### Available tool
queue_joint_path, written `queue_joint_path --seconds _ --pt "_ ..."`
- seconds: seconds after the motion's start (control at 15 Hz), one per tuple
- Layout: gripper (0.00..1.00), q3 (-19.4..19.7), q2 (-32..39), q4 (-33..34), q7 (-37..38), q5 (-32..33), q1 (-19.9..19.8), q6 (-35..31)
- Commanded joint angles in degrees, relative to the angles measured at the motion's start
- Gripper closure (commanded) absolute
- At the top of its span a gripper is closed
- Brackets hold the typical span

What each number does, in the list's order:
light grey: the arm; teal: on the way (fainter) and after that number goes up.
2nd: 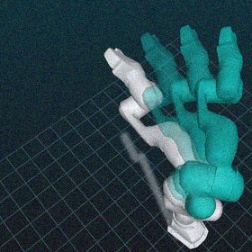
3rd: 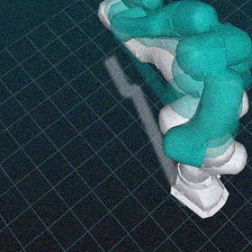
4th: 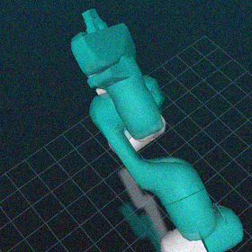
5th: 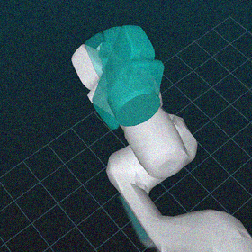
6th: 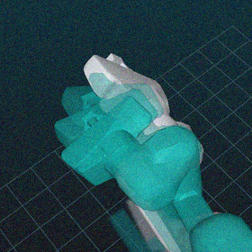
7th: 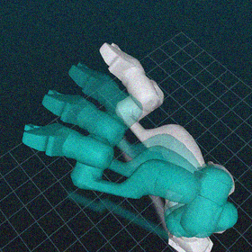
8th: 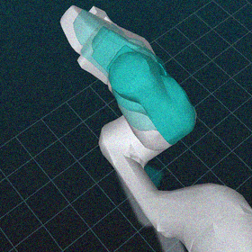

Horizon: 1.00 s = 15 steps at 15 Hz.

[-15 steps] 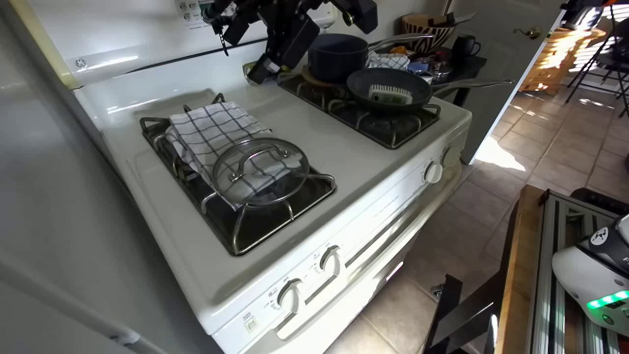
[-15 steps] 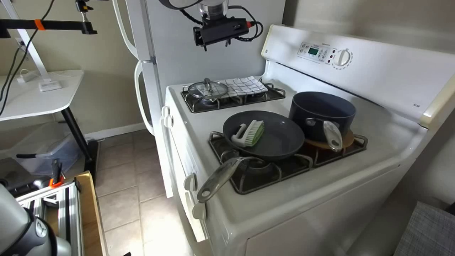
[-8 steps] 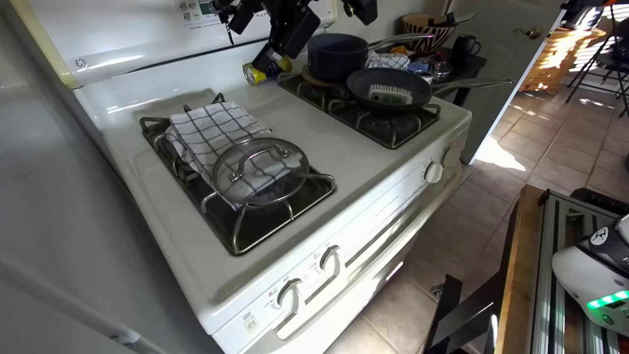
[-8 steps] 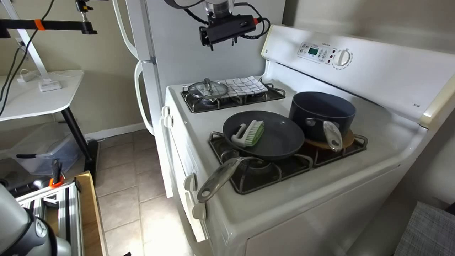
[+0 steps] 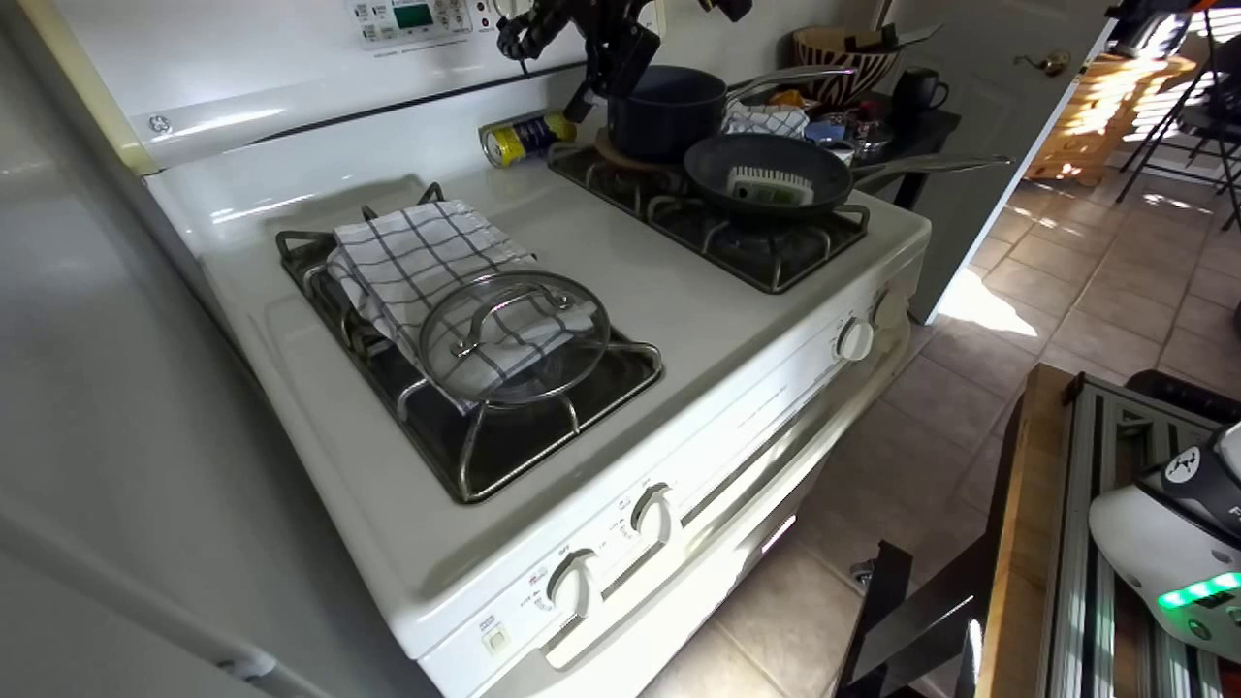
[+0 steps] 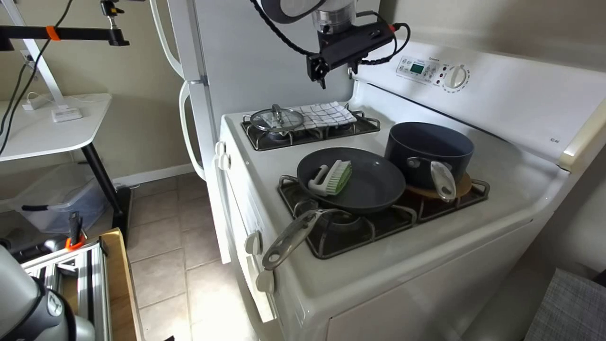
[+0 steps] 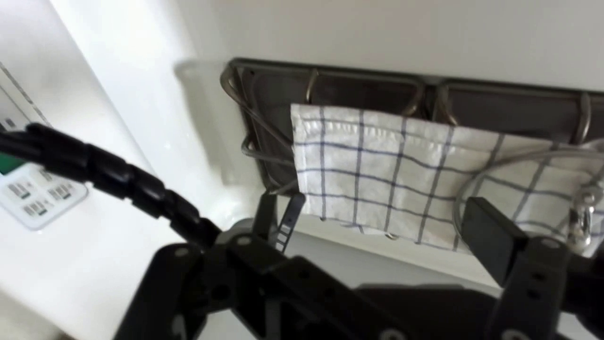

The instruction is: Move the pot to the left

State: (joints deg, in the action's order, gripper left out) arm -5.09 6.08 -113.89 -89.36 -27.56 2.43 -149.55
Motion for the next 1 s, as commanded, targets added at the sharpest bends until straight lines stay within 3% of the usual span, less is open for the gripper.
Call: queue_joint_path --seconds 0.0,0.13,0.93 --pt "0.00 2.2 2.5 5.1 2.8 11.2 -2.1 4.6" --pt "0.00 1.7 2.4 6.3 0.0 10.0 -3.4 3.9" --pt "0.00 1.2 2.0 5.7 0.6 9.6 -3.7 2.6"
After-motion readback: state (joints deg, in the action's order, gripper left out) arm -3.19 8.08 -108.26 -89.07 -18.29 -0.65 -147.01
